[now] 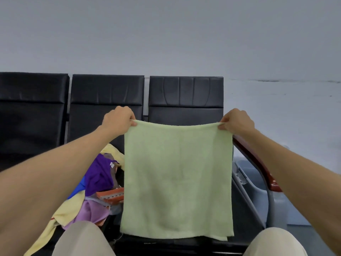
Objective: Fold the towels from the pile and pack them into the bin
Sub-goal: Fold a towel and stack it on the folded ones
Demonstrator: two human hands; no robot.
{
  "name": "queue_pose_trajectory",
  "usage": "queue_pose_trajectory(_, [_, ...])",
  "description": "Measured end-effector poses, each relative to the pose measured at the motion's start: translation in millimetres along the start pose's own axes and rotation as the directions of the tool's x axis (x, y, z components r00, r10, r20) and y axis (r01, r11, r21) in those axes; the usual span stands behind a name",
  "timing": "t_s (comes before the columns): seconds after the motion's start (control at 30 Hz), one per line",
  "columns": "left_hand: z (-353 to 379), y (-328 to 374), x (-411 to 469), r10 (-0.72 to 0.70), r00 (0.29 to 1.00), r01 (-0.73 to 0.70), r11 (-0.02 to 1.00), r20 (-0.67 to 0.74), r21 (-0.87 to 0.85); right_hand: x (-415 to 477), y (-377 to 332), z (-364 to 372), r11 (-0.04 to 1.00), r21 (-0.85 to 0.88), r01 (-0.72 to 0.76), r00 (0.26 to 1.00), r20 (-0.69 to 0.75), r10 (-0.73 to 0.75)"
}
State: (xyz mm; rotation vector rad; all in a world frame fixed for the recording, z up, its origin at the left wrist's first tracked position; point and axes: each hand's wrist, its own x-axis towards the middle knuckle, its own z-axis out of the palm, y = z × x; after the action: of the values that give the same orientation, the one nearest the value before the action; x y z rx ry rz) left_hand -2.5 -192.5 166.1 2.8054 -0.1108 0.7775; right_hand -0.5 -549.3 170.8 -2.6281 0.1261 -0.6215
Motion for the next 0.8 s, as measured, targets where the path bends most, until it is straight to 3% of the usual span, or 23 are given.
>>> queue_pose_trajectory(0.1, [37.8,-2.1,2.2,-0.099,0.995,0.098,0.994,-0.024,-0.050,9.4,15.8,32.4,1.000,0.003,0.015,1.000,-0.003,-0.015])
queue_pose_trajectory(0.2, [78.5,-5.0,1.0,-0.242,0.966,0.257,0.885,0.088,-0.388,15.0,33.3,67.7,0.999,-0.005,0.053,0.998,0.028,-0.053])
queue_pose_trajectory(0.27, [107.4,-11.5,-3.8,-0.274,0.952,0.306,0.797,0.139,-0.520,11.9,46.1,93.0,0.997,-0.014,0.073,0.995,0.064,-0.072])
queue_pose_trajectory(0.33, [132.5,-20.7,-13.7,-0.253,0.957,0.290,0.803,0.143,-0.520,3.2,58.5,116.3,0.995,-0.030,0.098,0.989,0.110,-0.094])
queue_pose_trajectory(0.47, [170.4,-37.2,-51.1,-0.125,0.979,0.179,0.907,0.162,-0.381,-26.8,82.0,155.7,0.995,-0.012,0.095,0.971,0.220,-0.091])
queue_pose_trajectory(0.63, [191.0,-47.9,-109.8,-0.034,0.963,0.155,0.881,0.267,-0.447,-65.7,110.8,182.1,0.988,0.020,0.156,0.915,0.373,-0.152])
queue_pose_trajectory(0.8, [189.4,-58.0,-128.1,0.124,0.943,0.012,0.913,0.308,-0.408,-80.9,127.1,183.2,0.985,0.048,0.166,0.861,0.480,-0.169])
